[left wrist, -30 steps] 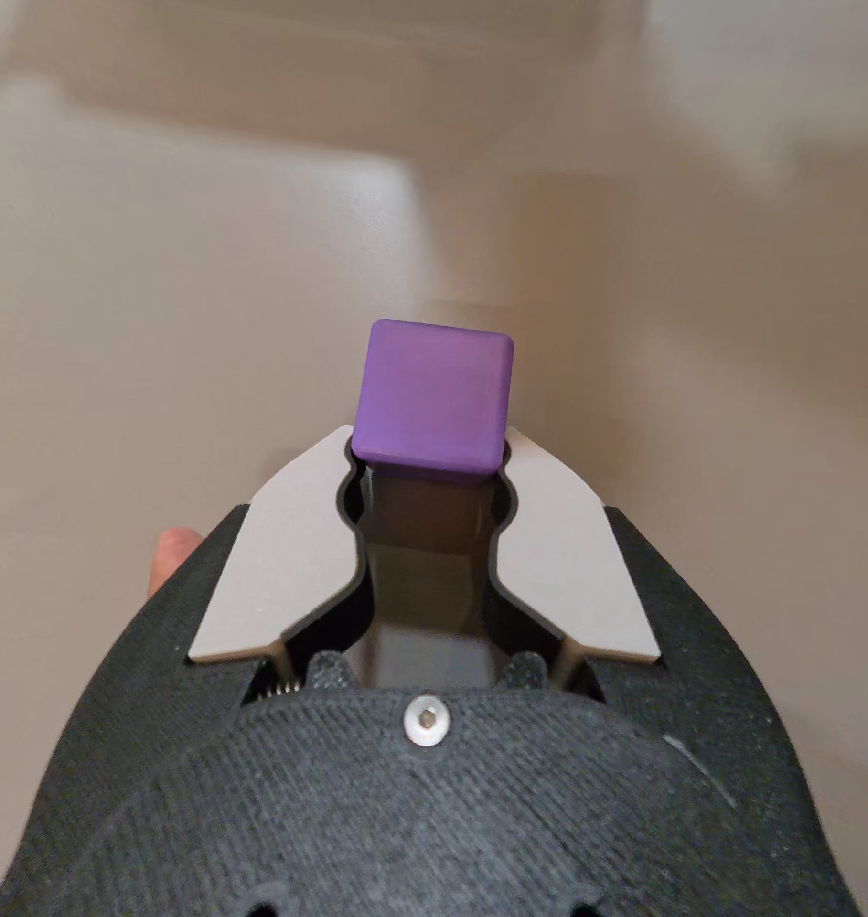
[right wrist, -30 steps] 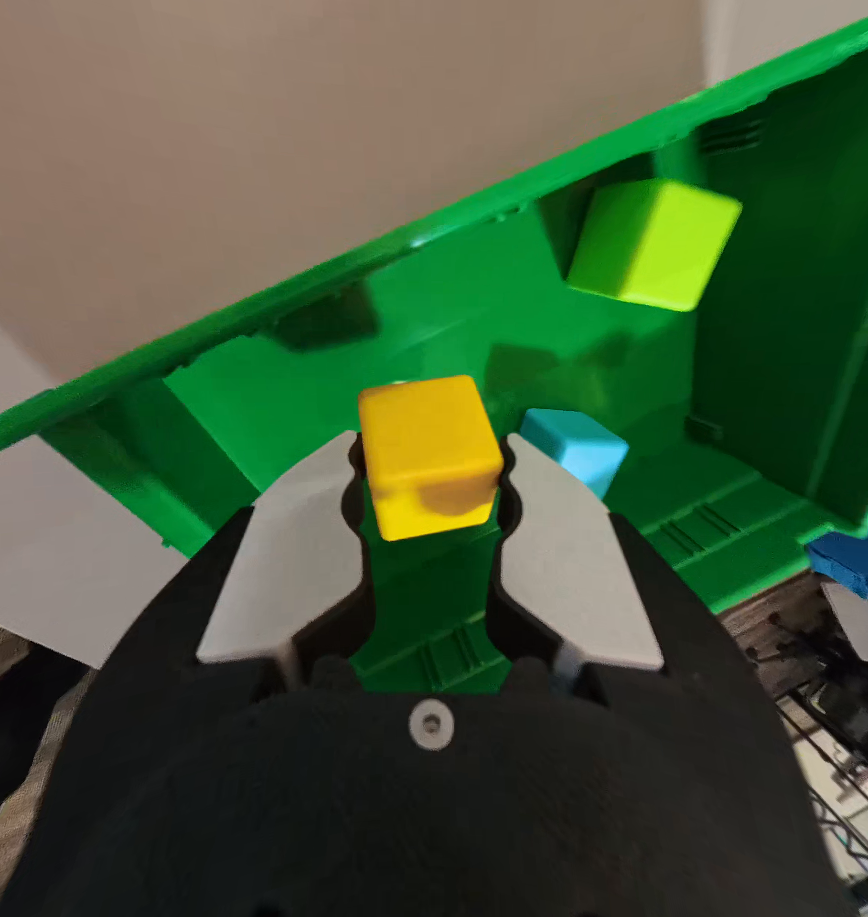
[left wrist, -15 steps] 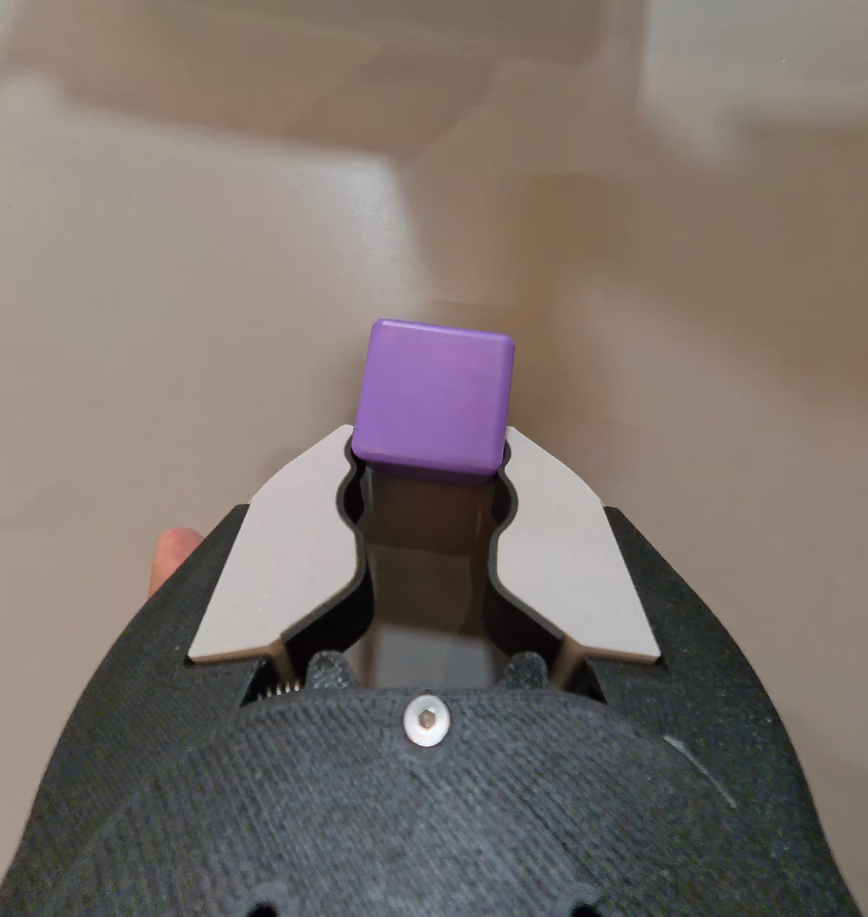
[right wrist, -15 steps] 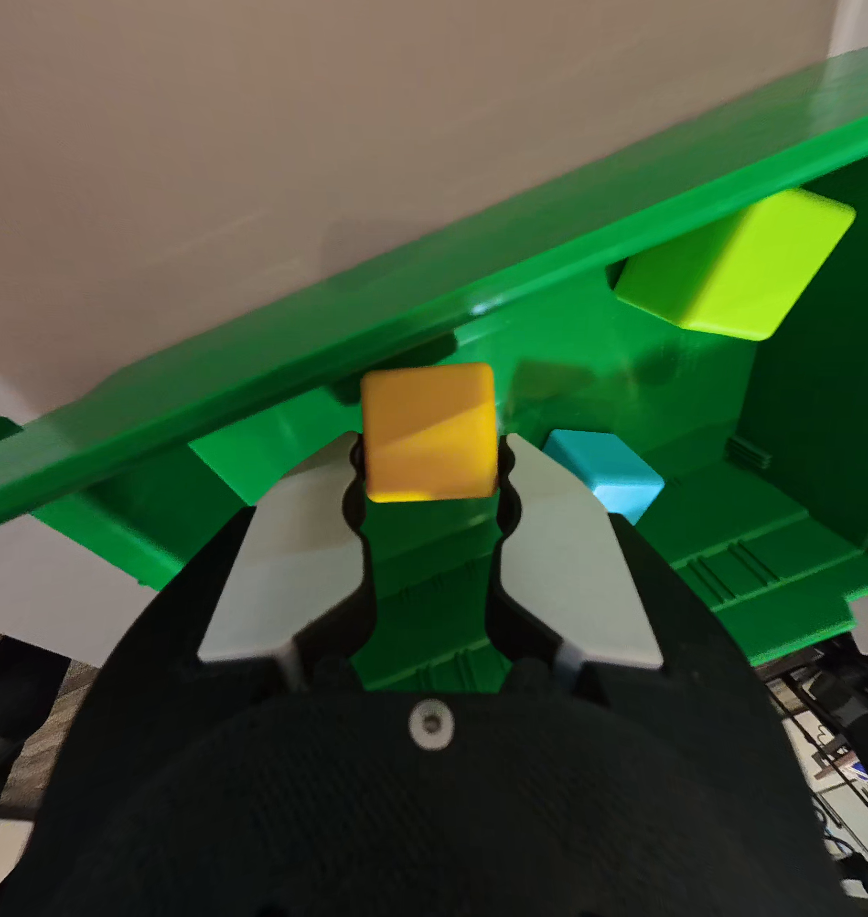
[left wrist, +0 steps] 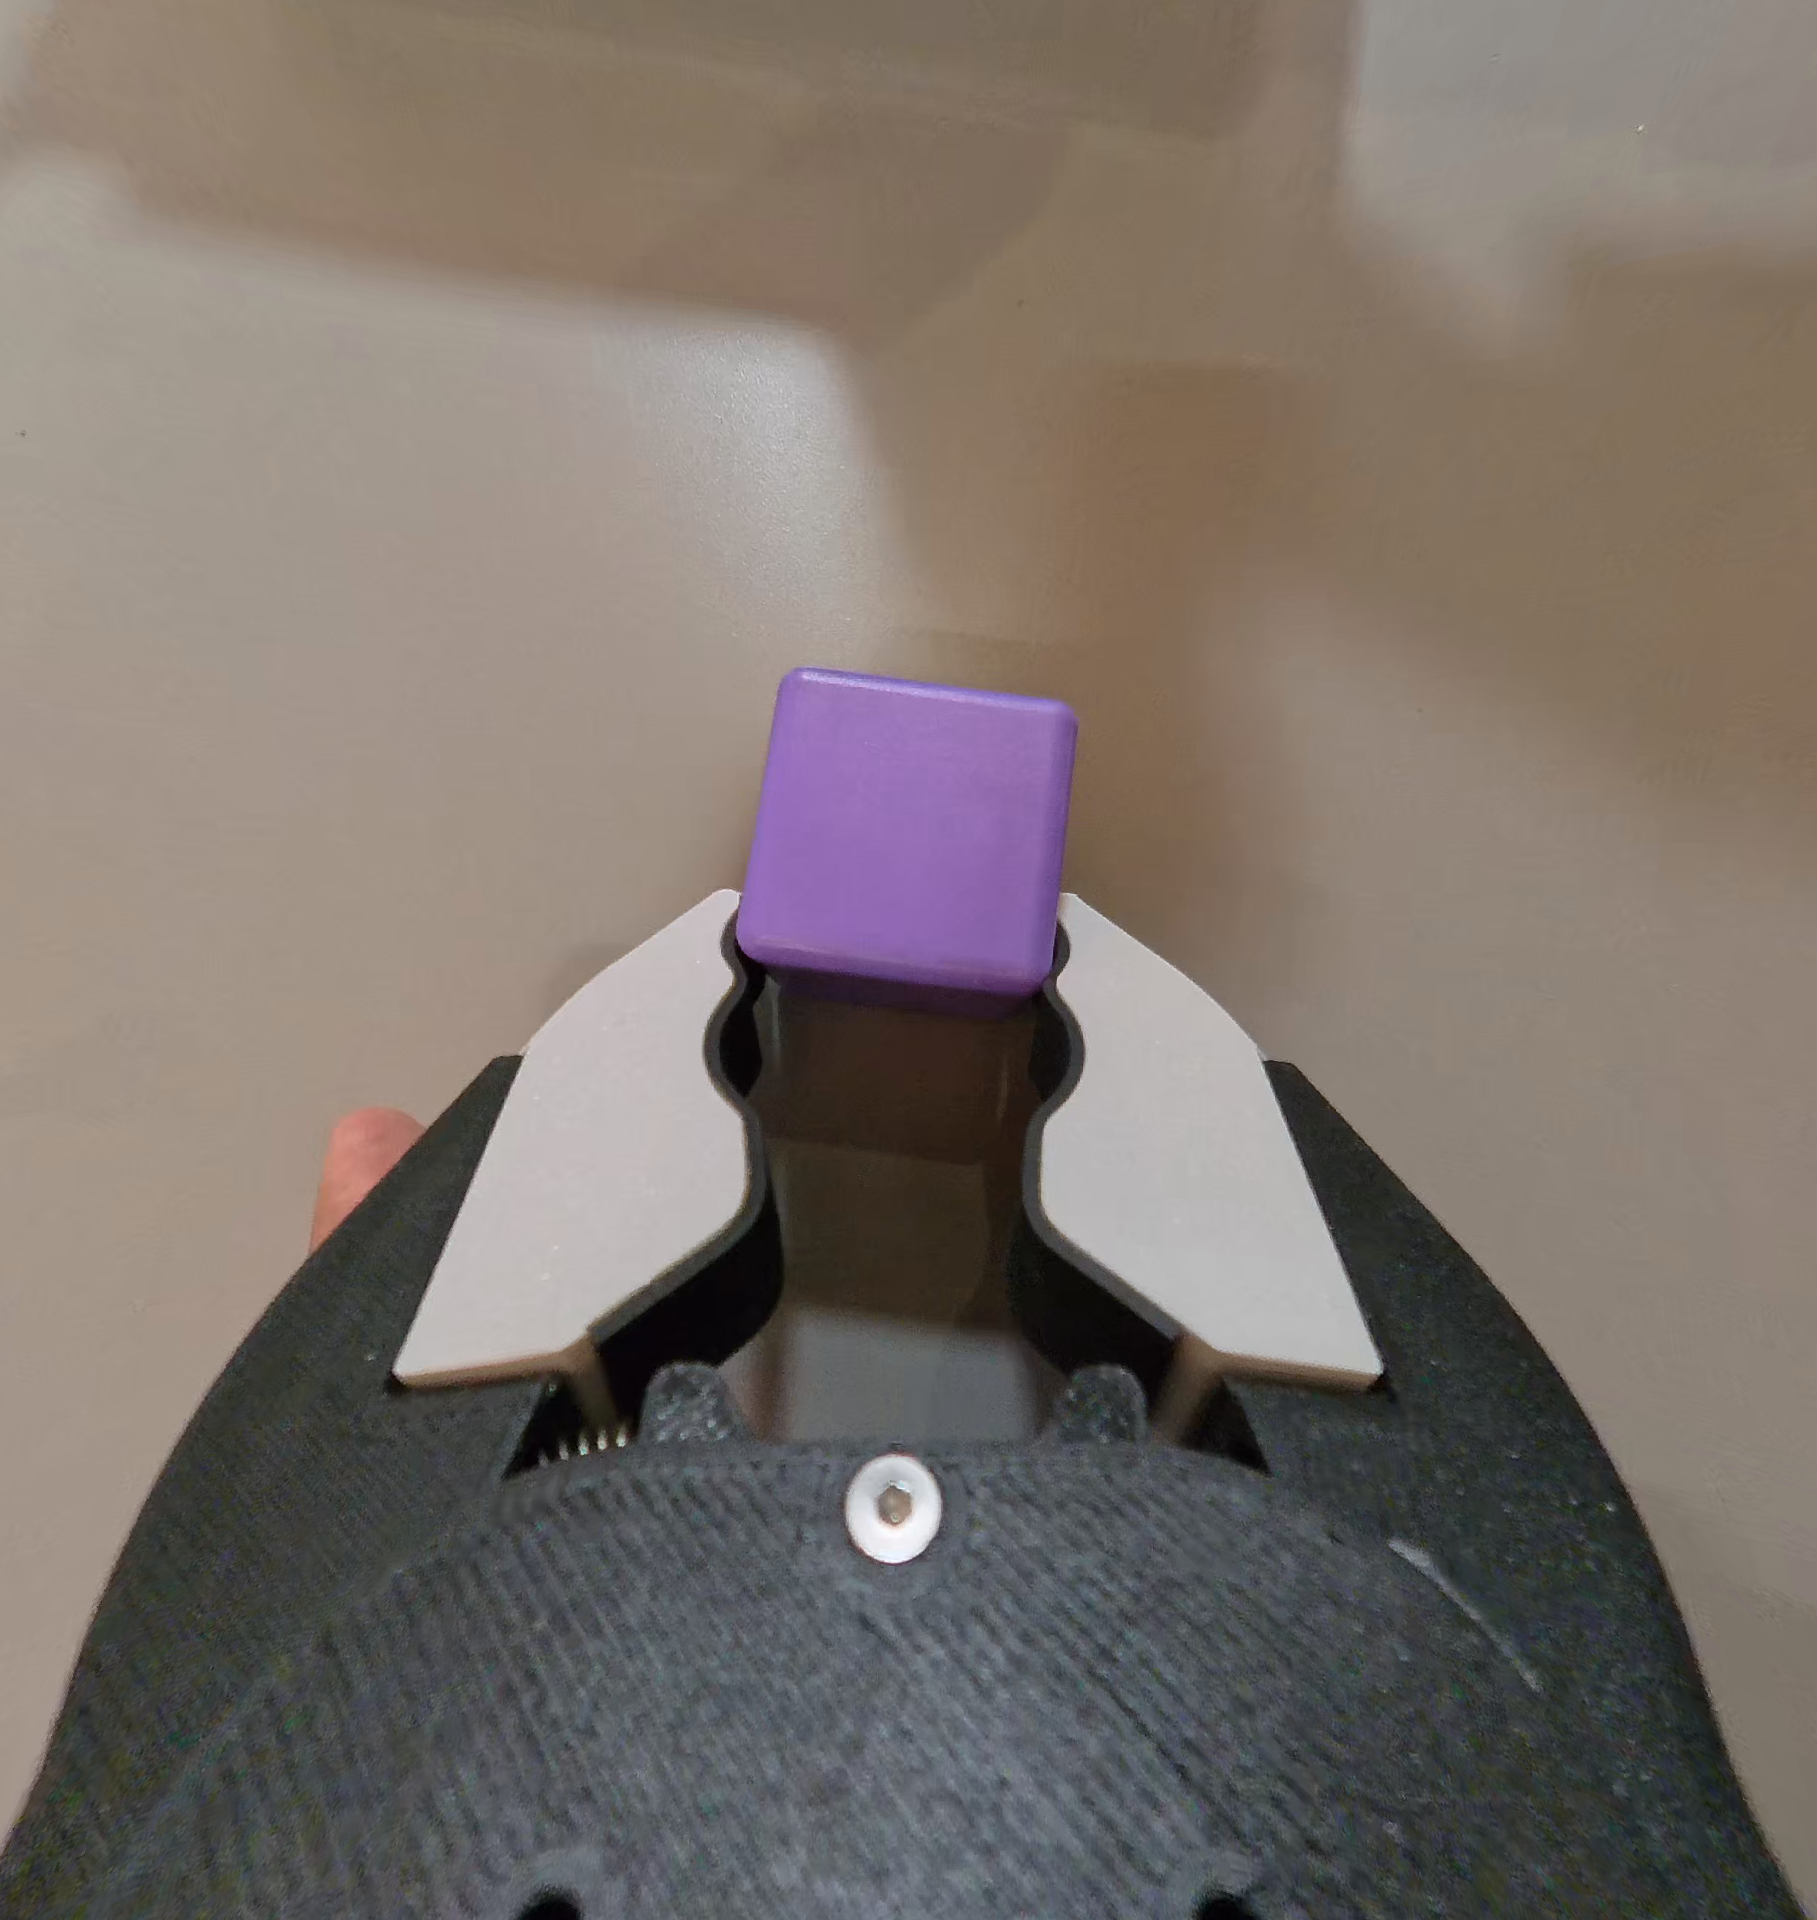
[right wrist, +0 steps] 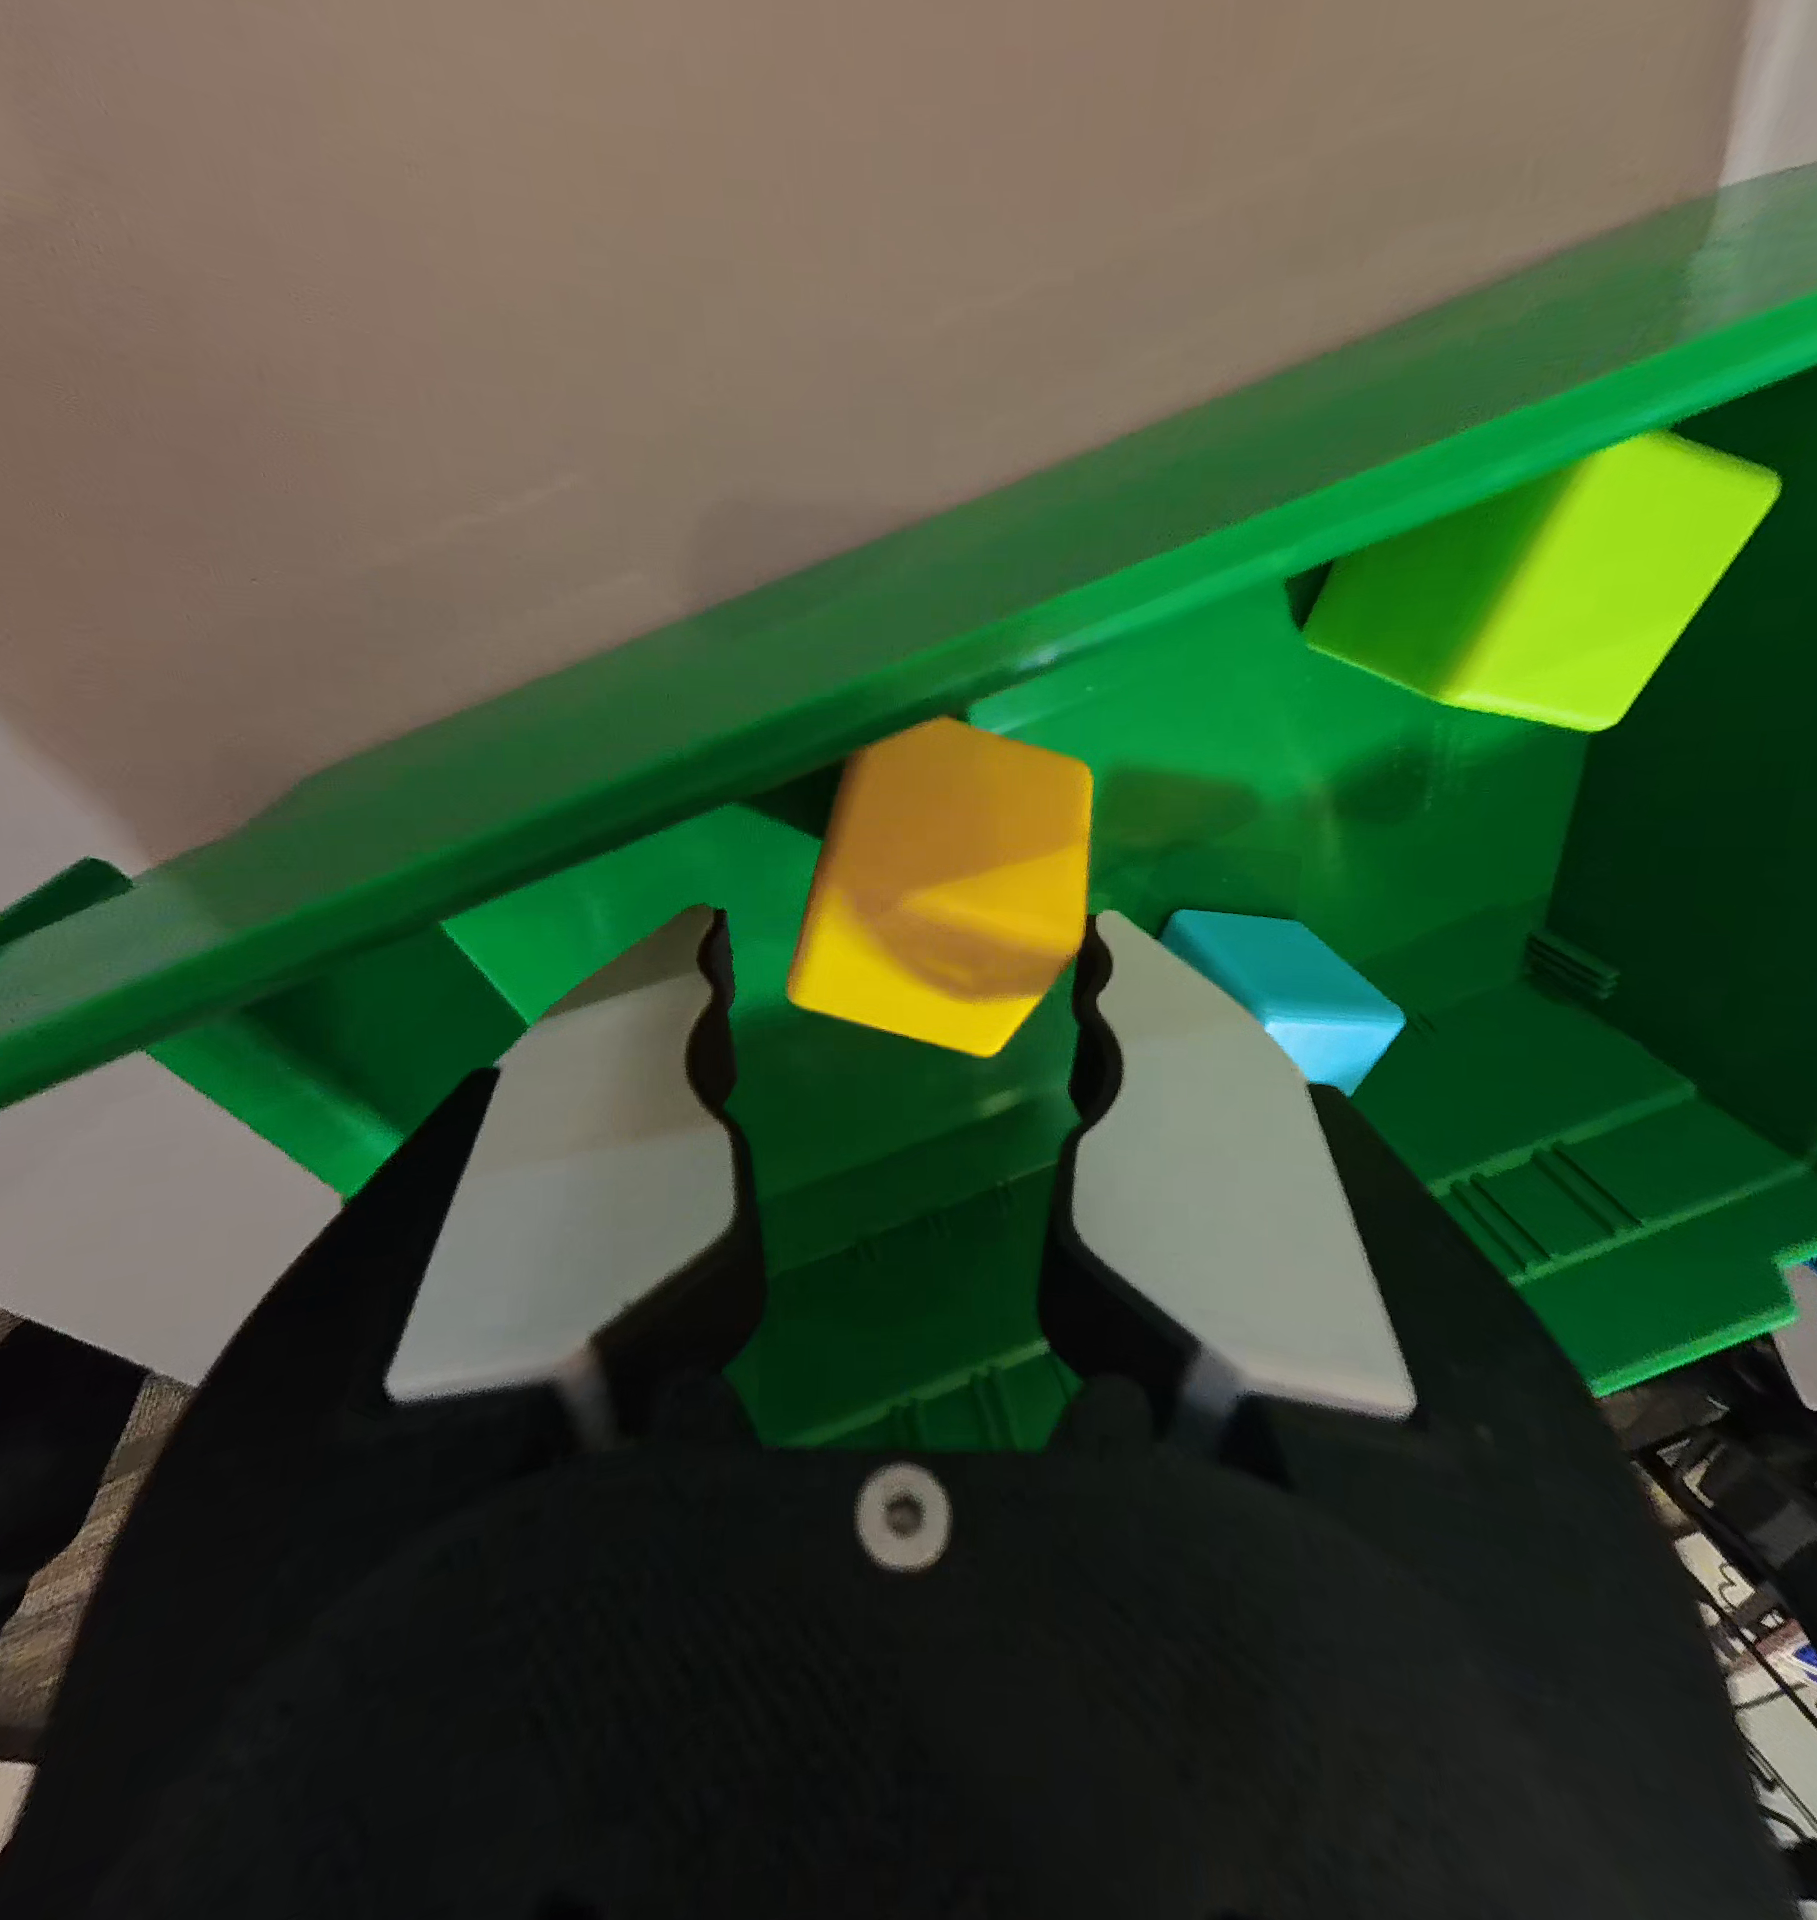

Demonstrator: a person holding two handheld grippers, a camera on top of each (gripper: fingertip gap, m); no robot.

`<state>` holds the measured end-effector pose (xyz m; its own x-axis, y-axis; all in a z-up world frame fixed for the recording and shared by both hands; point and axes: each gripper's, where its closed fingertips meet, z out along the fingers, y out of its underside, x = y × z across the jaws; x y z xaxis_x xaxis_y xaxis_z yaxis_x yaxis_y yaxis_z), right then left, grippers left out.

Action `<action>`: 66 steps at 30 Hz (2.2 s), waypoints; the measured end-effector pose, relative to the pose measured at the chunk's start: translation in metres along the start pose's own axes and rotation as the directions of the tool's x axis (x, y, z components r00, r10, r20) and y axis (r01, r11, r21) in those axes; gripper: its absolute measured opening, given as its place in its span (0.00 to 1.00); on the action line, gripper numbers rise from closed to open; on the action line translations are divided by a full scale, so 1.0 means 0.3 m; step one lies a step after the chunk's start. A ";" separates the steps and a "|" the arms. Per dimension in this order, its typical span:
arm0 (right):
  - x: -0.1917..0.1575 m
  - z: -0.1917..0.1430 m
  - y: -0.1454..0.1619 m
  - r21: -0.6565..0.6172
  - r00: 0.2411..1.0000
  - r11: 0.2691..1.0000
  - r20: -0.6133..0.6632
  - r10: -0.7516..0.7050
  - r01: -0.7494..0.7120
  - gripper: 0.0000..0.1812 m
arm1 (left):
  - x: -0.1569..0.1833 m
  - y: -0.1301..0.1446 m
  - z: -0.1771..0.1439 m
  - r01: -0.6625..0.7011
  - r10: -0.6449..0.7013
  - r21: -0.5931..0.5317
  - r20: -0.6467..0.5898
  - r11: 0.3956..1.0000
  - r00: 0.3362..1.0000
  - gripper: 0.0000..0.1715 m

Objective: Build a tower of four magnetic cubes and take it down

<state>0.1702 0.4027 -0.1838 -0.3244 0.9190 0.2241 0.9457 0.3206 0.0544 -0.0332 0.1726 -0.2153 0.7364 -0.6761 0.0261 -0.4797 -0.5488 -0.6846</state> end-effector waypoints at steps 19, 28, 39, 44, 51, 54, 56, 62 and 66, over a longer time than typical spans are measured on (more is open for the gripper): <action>0.116 -0.335 -0.073 0.312 0.940 0.949 -0.308 0.146 -0.045 0.38 | -0.002 0.000 0.001 -0.007 0.007 -0.001 0.009 1.000 1.000 0.30; -0.136 -0.622 -0.412 0.648 0.906 0.748 -0.390 0.163 0.144 0.35 | 0.014 0.003 0.000 0.010 -0.010 -0.003 -0.018 1.000 1.000 0.45; -0.418 -0.320 -0.828 0.807 0.988 0.591 -0.100 0.117 0.011 0.51 | -0.055 0.013 -0.157 0.095 -0.100 0.066 0.078 0.993 0.992 0.51; -0.441 -0.181 -0.897 0.827 0.995 0.553 0.063 0.080 -0.097 0.52 | -0.115 -0.011 -0.259 0.159 -0.195 0.232 0.140 0.960 0.971 0.51; -0.451 -0.136 -0.940 0.832 0.999 0.552 0.027 0.045 -0.048 0.47 | -0.147 0.041 -0.286 0.234 -0.284 0.288 0.144 0.929 0.948 0.51; -0.472 -0.134 -0.946 0.828 0.999 0.560 0.033 -0.007 -0.023 0.45 | -0.149 0.058 -0.298 0.251 -0.303 0.296 0.144 0.922 0.942 0.51; -0.476 -0.133 -0.945 0.826 0.999 0.564 0.035 -0.027 -0.014 0.42 | -0.148 0.070 -0.304 0.251 -0.304 0.292 0.154 0.923 0.940 0.51; -0.490 -0.123 -0.942 0.823 0.996 0.568 0.036 -0.077 0.014 0.31 | -0.141 0.086 -0.312 0.252 -0.308 0.291 0.164 0.923 0.937 0.51; -0.509 -0.124 -0.942 0.823 0.992 0.567 0.036 -0.122 0.040 0.28 | -0.149 0.090 -0.318 0.246 -0.307 0.295 0.186 0.924 0.933 0.51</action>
<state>-0.0466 0.1633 -0.1973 -0.4378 0.8808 0.1804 0.5051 0.4070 -0.7611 -0.1245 0.1411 -0.1653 0.9234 -0.3708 0.0993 -0.1216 -0.5280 -0.8405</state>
